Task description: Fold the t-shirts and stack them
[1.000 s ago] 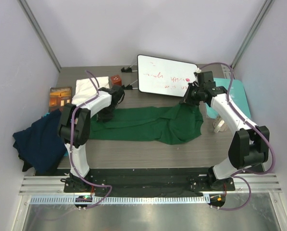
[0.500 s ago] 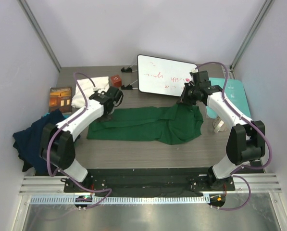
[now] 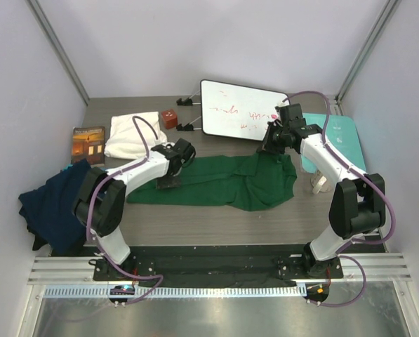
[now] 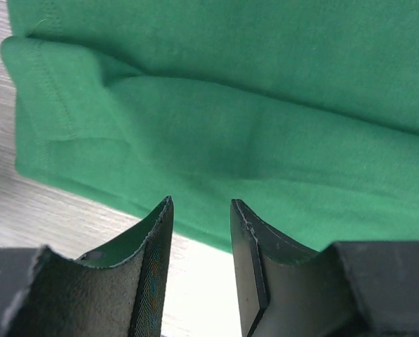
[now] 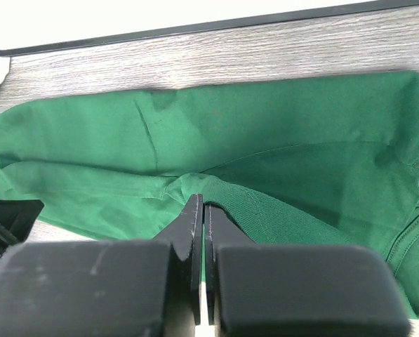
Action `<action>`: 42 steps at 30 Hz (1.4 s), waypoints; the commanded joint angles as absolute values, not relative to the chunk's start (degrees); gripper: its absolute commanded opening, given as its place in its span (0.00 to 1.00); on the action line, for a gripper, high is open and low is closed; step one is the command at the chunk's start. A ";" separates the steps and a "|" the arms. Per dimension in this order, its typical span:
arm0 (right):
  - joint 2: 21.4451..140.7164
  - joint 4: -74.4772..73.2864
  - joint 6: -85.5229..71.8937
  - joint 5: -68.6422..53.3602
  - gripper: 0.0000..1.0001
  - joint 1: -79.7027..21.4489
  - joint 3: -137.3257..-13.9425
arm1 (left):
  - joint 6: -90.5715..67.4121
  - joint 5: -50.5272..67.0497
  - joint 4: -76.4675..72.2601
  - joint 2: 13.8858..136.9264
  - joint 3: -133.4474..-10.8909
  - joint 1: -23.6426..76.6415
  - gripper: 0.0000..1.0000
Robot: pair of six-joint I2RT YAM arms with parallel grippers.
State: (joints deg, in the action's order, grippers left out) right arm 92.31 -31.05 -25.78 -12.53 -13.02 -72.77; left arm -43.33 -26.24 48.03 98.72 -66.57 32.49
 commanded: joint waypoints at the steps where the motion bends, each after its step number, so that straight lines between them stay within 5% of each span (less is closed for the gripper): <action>1: 91.49 -28.92 -25.05 -11.95 0.01 -13.36 -74.53 | -44.82 -26.89 45.79 100.28 -67.15 32.34 0.39; 42: 95.00 -28.92 -23.38 -9.59 0.01 -13.36 -76.90 | -40.69 -40.69 48.59 113.99 -80.68 24.00 0.40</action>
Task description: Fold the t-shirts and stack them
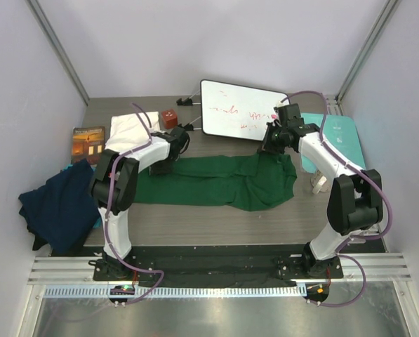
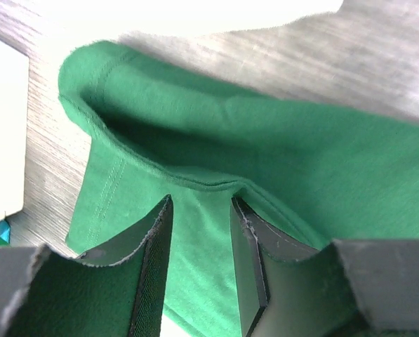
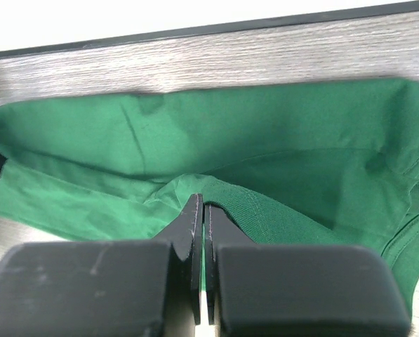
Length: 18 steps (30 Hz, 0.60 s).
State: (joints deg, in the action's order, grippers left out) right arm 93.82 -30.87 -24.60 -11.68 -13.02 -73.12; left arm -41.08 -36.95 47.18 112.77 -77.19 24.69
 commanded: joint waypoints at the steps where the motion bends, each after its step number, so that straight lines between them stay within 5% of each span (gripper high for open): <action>1: 95.27 -28.83 -23.38 -9.32 0.01 -13.36 -77.51 | -40.69 -40.78 48.95 114.26 -80.77 23.65 0.40; 18: 103.35 -28.74 -23.29 -9.57 0.03 -14.32 -85.77 | -42.80 -37.44 49.30 108.64 -69.70 23.47 0.38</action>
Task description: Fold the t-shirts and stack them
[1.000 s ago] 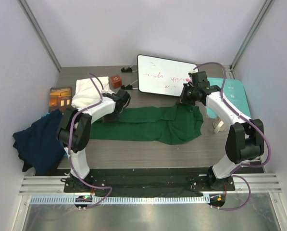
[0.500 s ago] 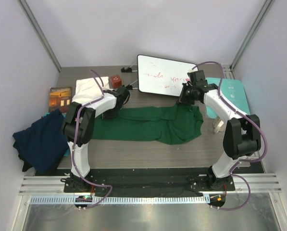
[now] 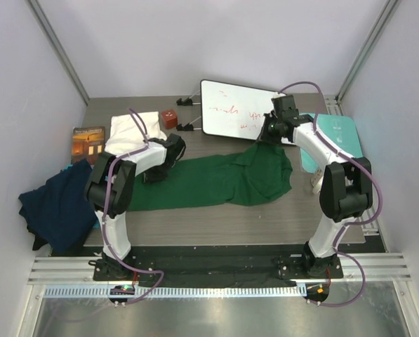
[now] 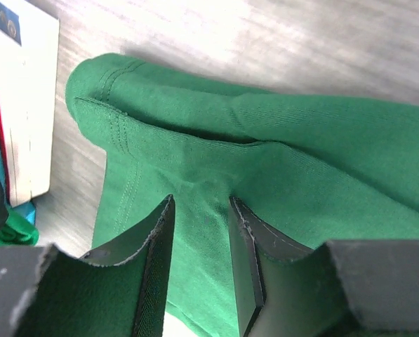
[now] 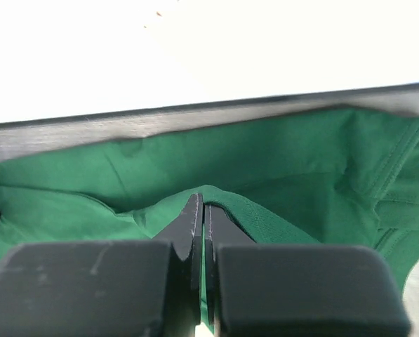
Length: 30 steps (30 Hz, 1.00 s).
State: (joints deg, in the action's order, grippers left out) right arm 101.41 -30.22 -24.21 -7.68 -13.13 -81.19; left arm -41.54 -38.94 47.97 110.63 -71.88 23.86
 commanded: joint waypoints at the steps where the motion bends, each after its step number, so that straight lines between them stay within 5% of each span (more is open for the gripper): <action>1: 103.62 -29.18 -22.59 -9.93 0.05 -14.67 -86.04 | -42.80 -37.44 49.48 108.02 -69.70 23.47 0.37; 9: 93.72 -30.06 -20.66 -6.43 0.38 -15.82 -80.87 | -43.68 -38.84 51.68 107.14 -69.43 23.55 0.38; 18: 78.59 -35.76 -22.24 3.65 0.43 -15.82 -70.94 | -45.01 -37.72 52.21 102.06 -67.24 23.73 0.37; 30: 84.28 -41.75 -24.52 8.79 0.51 -15.82 -63.72 | -38.68 -28.75 45.28 97.55 -70.05 31.02 0.37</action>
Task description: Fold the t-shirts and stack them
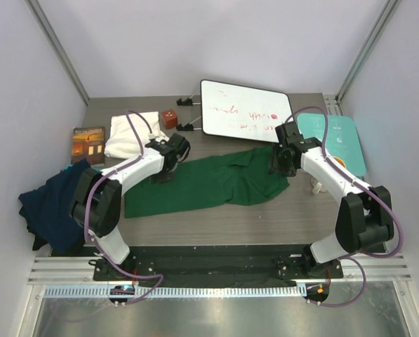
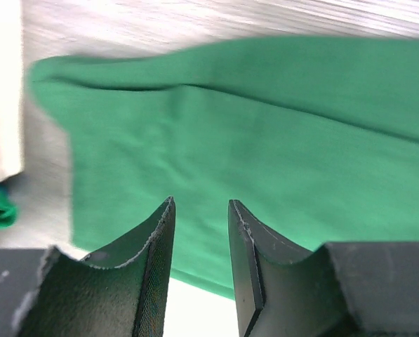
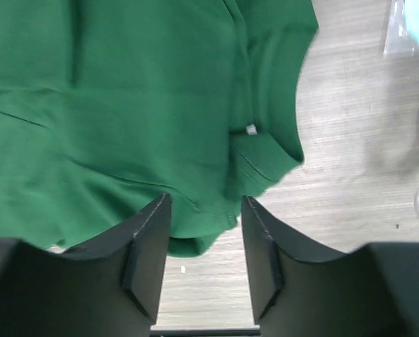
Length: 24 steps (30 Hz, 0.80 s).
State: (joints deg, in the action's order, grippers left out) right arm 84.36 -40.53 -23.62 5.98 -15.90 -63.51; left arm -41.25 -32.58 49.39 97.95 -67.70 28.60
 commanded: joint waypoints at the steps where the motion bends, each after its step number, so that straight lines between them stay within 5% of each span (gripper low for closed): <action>1: 84.72 -42.36 -24.35 9.05 0.51 -15.82 -63.98 | -38.41 -27.96 44.83 98.43 -70.66 31.46 0.37; 24: 98.25 -45.09 -25.31 11.43 0.63 -14.51 -63.10 | -36.48 -26.46 42.45 103.80 -71.11 35.68 0.37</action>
